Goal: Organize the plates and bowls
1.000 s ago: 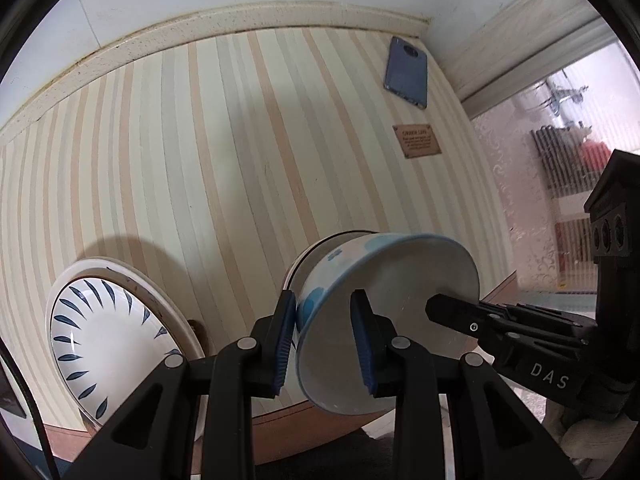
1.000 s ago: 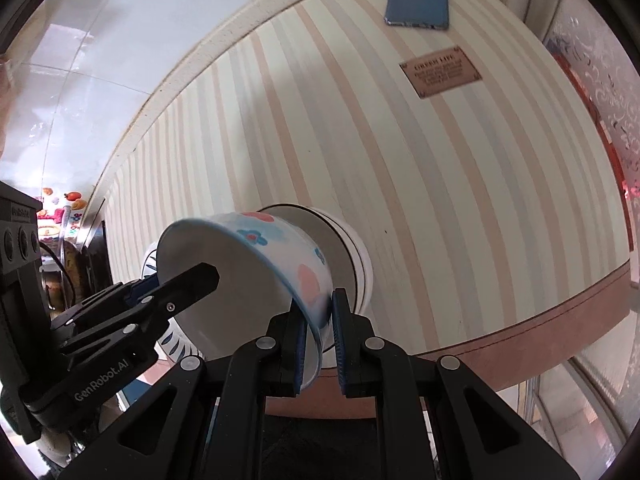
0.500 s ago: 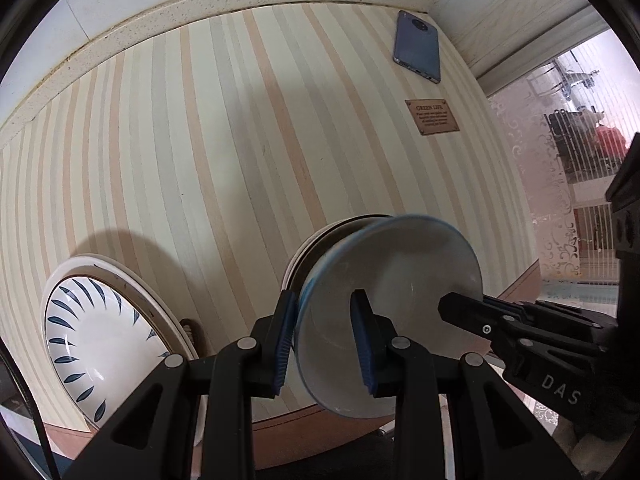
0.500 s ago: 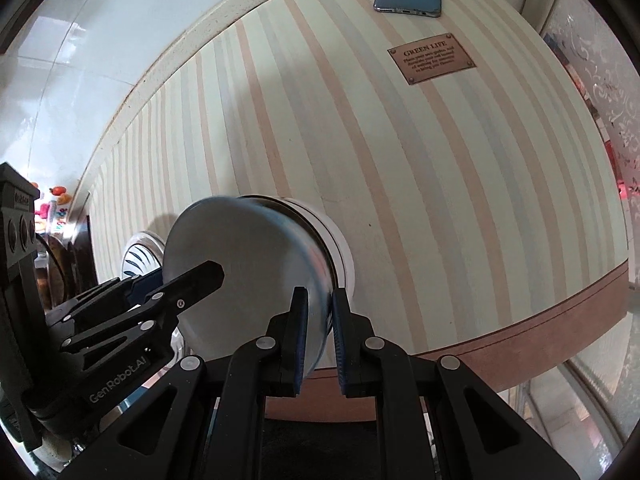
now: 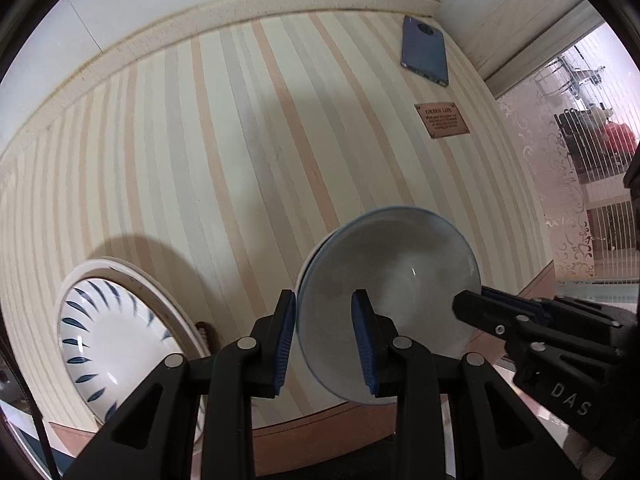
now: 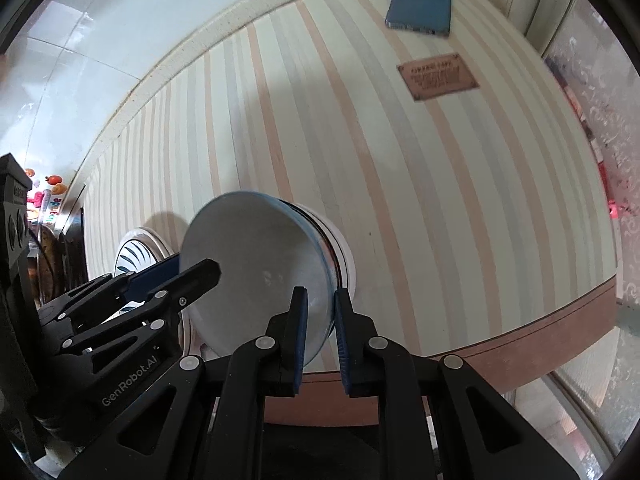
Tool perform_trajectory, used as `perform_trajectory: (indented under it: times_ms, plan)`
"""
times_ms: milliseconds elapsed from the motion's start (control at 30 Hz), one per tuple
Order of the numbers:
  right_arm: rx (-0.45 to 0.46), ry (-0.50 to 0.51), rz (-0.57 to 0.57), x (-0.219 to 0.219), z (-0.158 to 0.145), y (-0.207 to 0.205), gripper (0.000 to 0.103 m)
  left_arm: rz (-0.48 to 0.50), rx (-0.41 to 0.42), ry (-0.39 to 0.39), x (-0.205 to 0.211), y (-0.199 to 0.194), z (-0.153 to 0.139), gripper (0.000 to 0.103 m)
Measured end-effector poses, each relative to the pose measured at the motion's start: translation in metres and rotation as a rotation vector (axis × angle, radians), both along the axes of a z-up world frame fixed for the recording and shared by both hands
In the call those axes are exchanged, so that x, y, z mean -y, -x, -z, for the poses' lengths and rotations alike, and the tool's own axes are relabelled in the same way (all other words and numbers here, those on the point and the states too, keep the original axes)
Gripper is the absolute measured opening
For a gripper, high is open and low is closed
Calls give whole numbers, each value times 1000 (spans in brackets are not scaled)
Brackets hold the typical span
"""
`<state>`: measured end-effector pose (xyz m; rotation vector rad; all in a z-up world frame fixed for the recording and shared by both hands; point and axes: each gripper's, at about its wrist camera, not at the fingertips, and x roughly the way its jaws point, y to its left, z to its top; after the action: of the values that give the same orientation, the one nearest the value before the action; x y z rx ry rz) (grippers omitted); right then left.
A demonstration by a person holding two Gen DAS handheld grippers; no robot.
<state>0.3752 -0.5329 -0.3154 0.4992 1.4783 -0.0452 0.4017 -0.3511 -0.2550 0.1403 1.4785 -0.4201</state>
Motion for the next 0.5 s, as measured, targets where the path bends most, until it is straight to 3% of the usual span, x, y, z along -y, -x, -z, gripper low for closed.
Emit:
perform_trajectory:
  times_ms: [233, 300, 367, 433, 500]
  plan:
    - [101, 59, -4, -11, -51, 27, 20, 47, 157, -5, -9, 20, -48, 27]
    - [135, 75, 1, -15, -68, 37, 40, 54, 198, 12, -16, 29, -67, 27]
    - [171, 91, 9, -19, -86, 47, 49, 51, 234, 33, -25, 37, -85, 27]
    - [202, 108, 18, -24, -104, 59, 53, 43, 257, 50, -32, 43, -97, 39]
    - [229, 141, 20, -30, -124, 72, 65, 30, 272, 82, -43, 49, -112, 51]
